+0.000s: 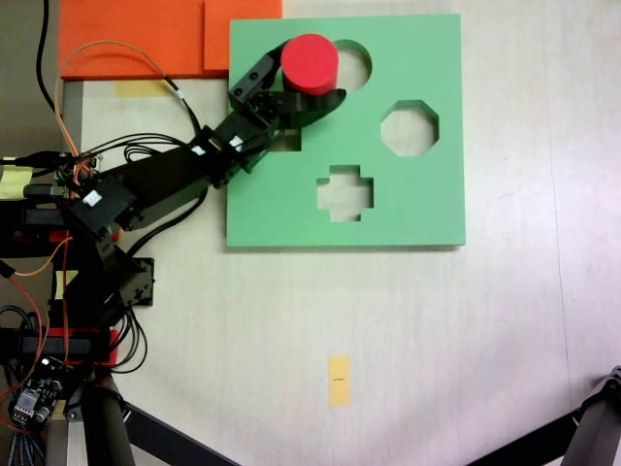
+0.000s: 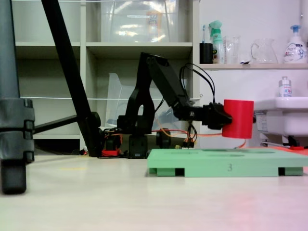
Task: Put the cylinder block into the corresponding hole
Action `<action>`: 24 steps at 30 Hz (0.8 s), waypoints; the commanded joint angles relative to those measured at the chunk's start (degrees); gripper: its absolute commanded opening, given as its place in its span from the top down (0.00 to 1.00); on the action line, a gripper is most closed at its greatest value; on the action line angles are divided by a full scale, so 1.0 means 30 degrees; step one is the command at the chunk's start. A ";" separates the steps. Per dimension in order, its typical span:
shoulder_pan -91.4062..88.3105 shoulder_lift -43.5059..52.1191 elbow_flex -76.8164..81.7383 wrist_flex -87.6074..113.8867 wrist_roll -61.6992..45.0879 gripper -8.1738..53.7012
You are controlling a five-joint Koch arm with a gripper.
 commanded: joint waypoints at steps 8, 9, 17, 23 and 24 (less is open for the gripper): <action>0.0557 -0.3428 -0.5156 -0.1113 -0.0146 0.49; 0.0527 -0.4014 -0.5977 -0.0967 -0.0146 0.49; -0.0146 -0.6387 -0.8877 -0.0117 -0.0088 0.49; -0.0234 -0.6387 -0.8613 -0.0205 -0.0059 0.49; -0.0264 -0.6357 -0.8437 -0.0293 -0.0059 0.49</action>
